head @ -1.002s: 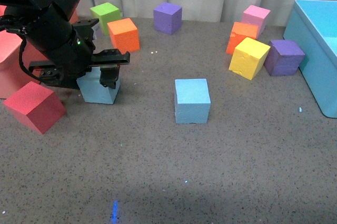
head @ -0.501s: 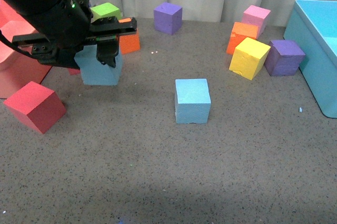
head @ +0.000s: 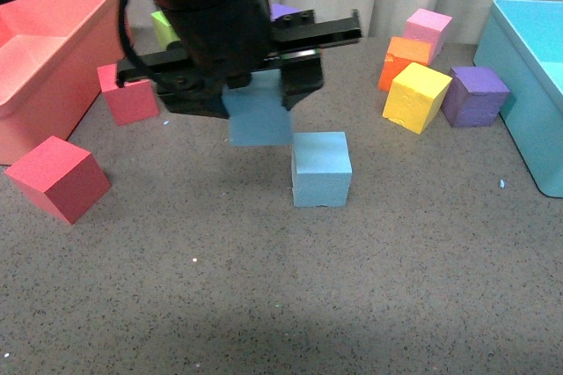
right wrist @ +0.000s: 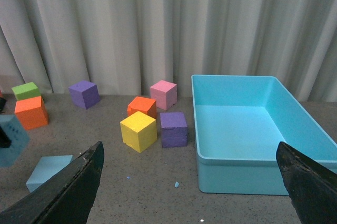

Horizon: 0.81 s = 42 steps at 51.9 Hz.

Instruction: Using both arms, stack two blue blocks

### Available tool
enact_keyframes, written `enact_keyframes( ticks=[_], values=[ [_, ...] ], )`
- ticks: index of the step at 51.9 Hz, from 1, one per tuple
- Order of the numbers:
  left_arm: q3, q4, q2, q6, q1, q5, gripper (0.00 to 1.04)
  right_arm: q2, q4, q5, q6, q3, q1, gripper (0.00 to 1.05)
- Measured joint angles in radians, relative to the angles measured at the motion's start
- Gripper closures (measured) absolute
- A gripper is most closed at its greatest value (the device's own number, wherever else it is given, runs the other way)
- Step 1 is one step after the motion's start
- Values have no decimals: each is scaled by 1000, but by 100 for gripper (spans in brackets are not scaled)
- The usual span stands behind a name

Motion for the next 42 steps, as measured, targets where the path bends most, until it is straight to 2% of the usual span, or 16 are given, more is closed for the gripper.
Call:
enact_keyframes(
  ticks=[13,42],
  values=[
    [110,-32,84,-69,-89,-7,58,0,0,0,0,0,0,9],
    [121,0,141,-89,-101,-12,59,0,0,0,0,0,0,9]
  ],
)
